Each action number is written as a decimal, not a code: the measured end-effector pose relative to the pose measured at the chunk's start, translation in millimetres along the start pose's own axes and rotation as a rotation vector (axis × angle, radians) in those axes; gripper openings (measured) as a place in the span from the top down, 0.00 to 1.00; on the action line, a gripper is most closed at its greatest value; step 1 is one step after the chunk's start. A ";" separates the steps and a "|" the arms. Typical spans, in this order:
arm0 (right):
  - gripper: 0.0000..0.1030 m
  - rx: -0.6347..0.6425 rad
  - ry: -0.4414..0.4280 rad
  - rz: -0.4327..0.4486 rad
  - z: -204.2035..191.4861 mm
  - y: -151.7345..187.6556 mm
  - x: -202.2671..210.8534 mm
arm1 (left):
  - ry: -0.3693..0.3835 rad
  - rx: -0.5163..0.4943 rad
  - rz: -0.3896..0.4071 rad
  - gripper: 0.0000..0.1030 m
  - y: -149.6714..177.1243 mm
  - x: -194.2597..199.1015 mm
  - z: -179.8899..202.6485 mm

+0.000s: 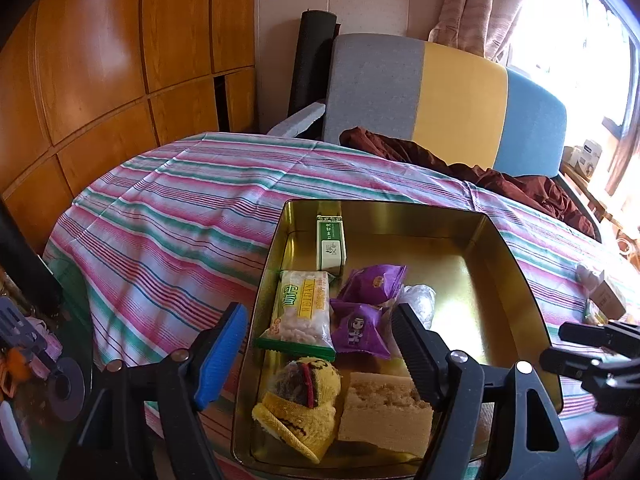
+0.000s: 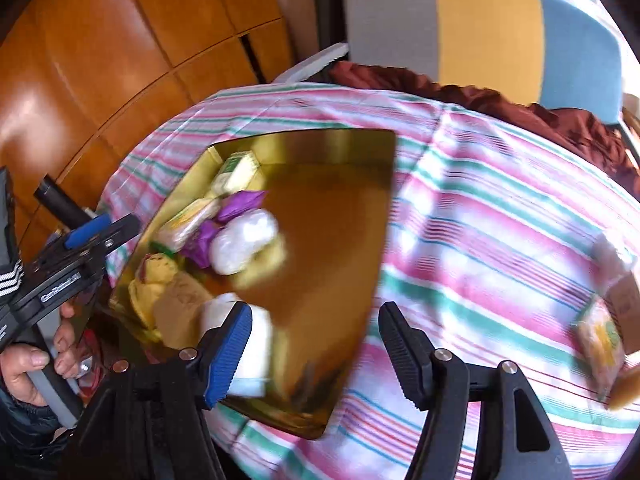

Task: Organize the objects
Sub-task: 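Carry the knitted slipper over the tray and open the right tool, then move both tools back toward the remaining items on the cloth, then grasp the WEIDAN bag with the left tool while the right tool grasps the yellow sponge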

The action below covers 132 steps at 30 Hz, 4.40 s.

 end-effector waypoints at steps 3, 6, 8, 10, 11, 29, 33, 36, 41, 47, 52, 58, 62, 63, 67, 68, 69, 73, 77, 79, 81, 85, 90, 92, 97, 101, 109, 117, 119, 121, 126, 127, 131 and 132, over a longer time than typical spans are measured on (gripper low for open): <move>0.31 -0.044 0.072 0.012 40.2 -2.9 13.2 | 0.011 -0.019 0.002 0.27 -2.0 1.3 8.3; 0.31 -0.110 0.157 0.022 89.6 -5.4 30.1 | 0.026 -0.039 0.003 0.26 -3.7 2.9 18.2; 0.31 -0.176 0.223 0.049 128.2 -7.3 47.0 | 0.043 -0.053 0.006 0.26 -5.0 4.6 27.1; 0.29 -0.265 0.274 0.083 170.7 -7.4 65.6 | 0.063 -0.066 0.005 0.26 -5.8 5.6 36.2; 0.25 -0.313 0.312 0.101 192.7 -5.9 75.2 | 0.074 -0.075 0.003 0.24 -6.1 5.6 41.5; 0.22 -1.020 0.355 0.238 362.1 78.5 121.2 | 0.359 -0.281 -0.092 0.24 2.5 12.1 209.0; 0.22 -1.028 0.344 0.248 360.2 78.8 120.2 | 0.411 -0.323 -0.129 0.24 10.0 12.8 242.7; 0.22 -1.039 0.350 0.267 363.0 79.7 124.0 | 0.448 -0.358 -0.164 0.24 17.0 13.0 268.1; 0.22 -1.063 0.346 0.304 366.7 81.1 131.1 | 0.551 -0.325 -0.306 0.25 31.0 3.3 312.4; 0.22 -1.079 0.321 0.332 370.2 80.4 133.9 | 0.622 -0.273 -0.479 0.34 48.8 -19.5 377.4; 0.22 -1.094 0.294 0.358 372.6 80.6 137.0 | 0.608 -0.162 -0.621 0.41 63.3 -47.8 416.0; 0.22 -1.094 0.270 0.372 371.3 78.1 137.6 | 0.553 -0.099 -0.692 0.42 73.9 -71.1 447.3; 0.22 -1.100 0.255 0.378 370.3 77.5 137.5 | 0.511 -0.078 -0.669 0.39 70.4 -80.1 459.9; 0.22 -1.102 0.252 0.381 370.2 77.6 137.9 | 0.506 -0.089 -0.655 0.38 68.6 -81.2 463.8; 0.22 -1.112 0.247 0.384 371.0 78.4 137.9 | 0.475 -0.122 -0.620 0.33 65.2 -90.0 476.9; 0.22 -1.114 0.244 0.385 371.1 78.5 137.8 | 0.465 -0.141 -0.603 0.33 64.0 -91.2 480.3; 0.22 -1.111 0.251 0.385 371.4 78.5 137.8 | 0.458 -0.161 -0.591 0.32 62.8 -92.0 482.9; 0.22 -1.117 0.258 0.382 372.2 79.8 137.9 | 0.429 -0.267 -0.553 0.25 66.6 -93.6 493.0; 0.22 -1.116 0.265 0.372 373.1 80.1 136.9 | 0.415 -0.430 -0.486 0.24 75.5 -91.9 498.7; 0.22 -1.121 0.272 0.369 374.4 81.6 137.1 | 0.419 -0.458 -0.462 0.30 76.7 -90.5 496.1; 0.22 -1.123 0.261 0.362 374.7 81.6 135.1 | 0.421 -0.480 -0.440 0.43 74.9 -89.2 487.5; 0.22 -1.113 0.232 0.324 371.4 80.4 126.0 | 0.462 -0.526 -0.412 0.52 73.9 -84.1 462.4; 0.22 -1.070 0.216 0.179 360.0 81.1 99.6 | 0.483 -0.548 -0.383 0.52 77.7 -73.9 419.2; 0.22 -1.063 0.224 0.154 358.1 82.3 95.1 | 0.491 -0.537 -0.378 0.52 77.4 -73.4 405.1; 0.22 -1.046 0.193 0.116 351.5 80.5 83.9 | 0.512 -0.513 -0.365 0.52 76.7 -71.9 381.2; 0.22 -1.016 0.188 0.075 344.4 78.6 74.5 | 0.527 -0.483 -0.372 0.52 75.6 -76.0 378.4; 0.47 -0.914 0.209 -0.034 327.5 74.4 52.7 | 0.554 -0.449 -0.356 0.52 74.6 -81.6 376.5; 0.51 -0.678 0.091 -0.139 277.3 51.6 21.1 | 0.554 -0.440 -0.337 0.53 81.0 -74.9 363.8; 0.51 -0.637 0.077 -0.141 269.9 47.2 18.6 | 0.549 -0.423 -0.347 0.53 80.6 -72.3 358.3; 0.51 -0.608 0.049 -0.146 261.4 45.0 16.2 | 0.552 -0.411 -0.356 0.53 82.0 -67.1 352.1; 0.51 -0.510 0.039 -0.164 247.6 38.6 11.5 | 0.559 -0.389 -0.357 0.53 83.0 -57.5 348.2; 0.51 -0.501 0.046 -0.172 246.9 42.5 14.7 | 0.562 -0.382 -0.356 0.53 82.4 -53.4 344.0; 0.51 -0.480 0.068 -0.176 246.0 43.4 12.6 | 0.566 -0.389 -0.314 0.53 76.0 -34.1 328.6; 0.51 -0.474 0.074 -0.180 245.4 43.2 11.3 | 0.570 -0.381 -0.309 0.53 74.3 -30.6 322.9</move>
Point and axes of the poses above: each gripper's, at about its wrist camera, not at the fingertips, and x roughly against the way its jaws point, z to its right, y to its underside, the point moved 7 cm from there along -x, roughly the way its jaws point, and after that the axes turned 3 degrees about z, right-handed, at the moved point
